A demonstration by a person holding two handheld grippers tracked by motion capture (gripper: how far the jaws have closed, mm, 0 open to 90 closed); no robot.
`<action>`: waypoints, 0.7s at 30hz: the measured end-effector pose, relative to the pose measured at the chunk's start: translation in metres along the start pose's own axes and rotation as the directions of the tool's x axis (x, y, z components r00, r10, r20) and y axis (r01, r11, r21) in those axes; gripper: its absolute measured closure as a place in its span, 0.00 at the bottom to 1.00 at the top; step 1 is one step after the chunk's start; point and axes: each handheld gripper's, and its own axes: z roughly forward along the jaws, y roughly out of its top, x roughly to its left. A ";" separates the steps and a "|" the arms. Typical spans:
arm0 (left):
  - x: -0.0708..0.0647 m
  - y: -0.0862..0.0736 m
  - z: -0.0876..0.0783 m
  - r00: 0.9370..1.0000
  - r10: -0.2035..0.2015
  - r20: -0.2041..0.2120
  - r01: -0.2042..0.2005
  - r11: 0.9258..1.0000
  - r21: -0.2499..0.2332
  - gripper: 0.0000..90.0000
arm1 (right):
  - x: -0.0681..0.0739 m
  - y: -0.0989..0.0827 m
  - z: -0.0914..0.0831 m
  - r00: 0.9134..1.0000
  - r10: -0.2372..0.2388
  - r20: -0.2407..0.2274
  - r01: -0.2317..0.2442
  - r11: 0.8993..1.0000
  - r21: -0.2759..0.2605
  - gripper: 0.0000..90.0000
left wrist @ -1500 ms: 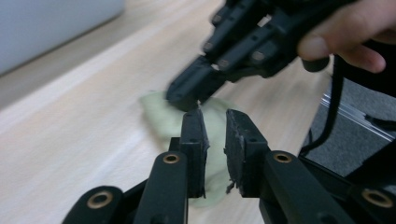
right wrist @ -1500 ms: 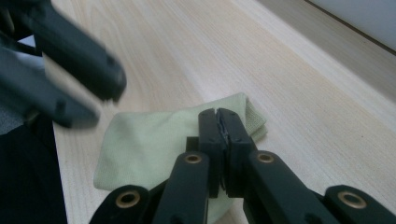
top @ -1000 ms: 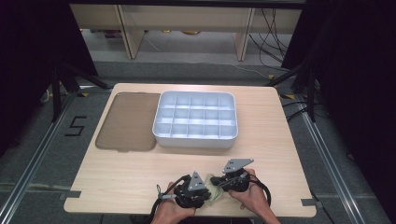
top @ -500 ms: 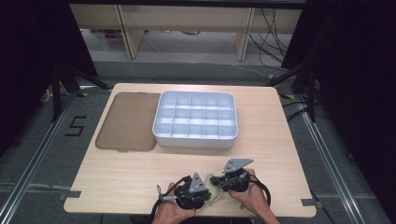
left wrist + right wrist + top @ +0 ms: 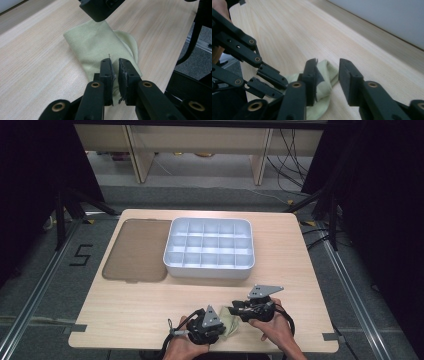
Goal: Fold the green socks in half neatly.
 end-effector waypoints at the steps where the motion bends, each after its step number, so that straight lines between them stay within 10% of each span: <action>1: -0.001 0.000 0.000 1.000 -0.008 0.010 0.008 1.000 -0.007 0.90 | -0.001 0.000 -0.001 1.000 0.005 -0.010 -0.005 1.000 -0.002 0.70; 21: -0.003 0.000 0.002 1.000 0.003 0.000 -0.003 1.000 -0.020 0.90 | 0.000 -0.003 0.024 0.998 0.053 -0.017 -0.051 0.990 0.134 0.54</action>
